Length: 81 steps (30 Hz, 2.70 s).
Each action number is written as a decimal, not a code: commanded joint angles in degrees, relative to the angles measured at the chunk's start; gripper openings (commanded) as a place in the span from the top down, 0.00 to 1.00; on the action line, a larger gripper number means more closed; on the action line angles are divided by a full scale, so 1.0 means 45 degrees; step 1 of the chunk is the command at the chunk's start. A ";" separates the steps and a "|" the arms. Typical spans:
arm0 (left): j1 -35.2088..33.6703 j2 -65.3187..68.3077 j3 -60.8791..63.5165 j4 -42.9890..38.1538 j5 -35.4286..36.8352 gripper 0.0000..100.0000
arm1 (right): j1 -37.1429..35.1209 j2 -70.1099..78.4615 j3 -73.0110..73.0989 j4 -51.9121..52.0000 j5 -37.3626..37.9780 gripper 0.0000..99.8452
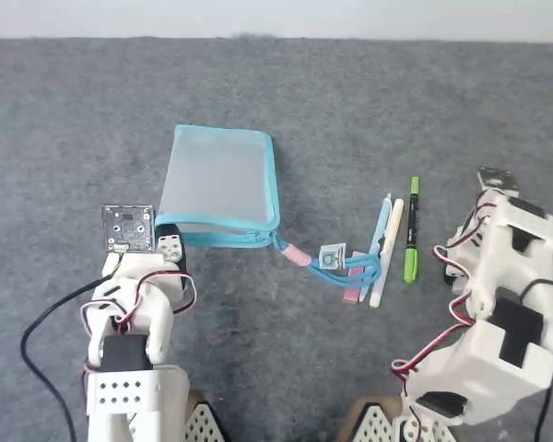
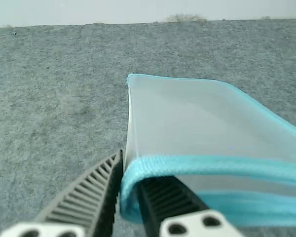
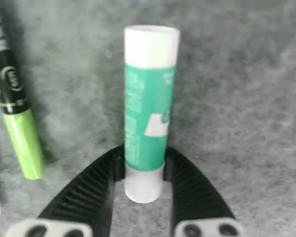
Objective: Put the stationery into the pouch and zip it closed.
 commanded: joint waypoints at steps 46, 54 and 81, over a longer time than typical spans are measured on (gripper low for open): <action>0.3497 -0.0137 -0.0068 -0.0488 -0.0078 0.99 | -1.3333 -0.7414 -0.2110 0.6711 0.0254 0.99; 0.3516 -0.0117 -0.0068 -0.0488 -0.0078 0.99 | -1.2454 -0.4288 -0.4220 0.6711 0.0176 0.99; 0.4435 -0.0137 0.0283 -0.0449 -0.0606 0.99 | -1.2435 -0.0928 -1.0686 0.8254 -0.1446 0.75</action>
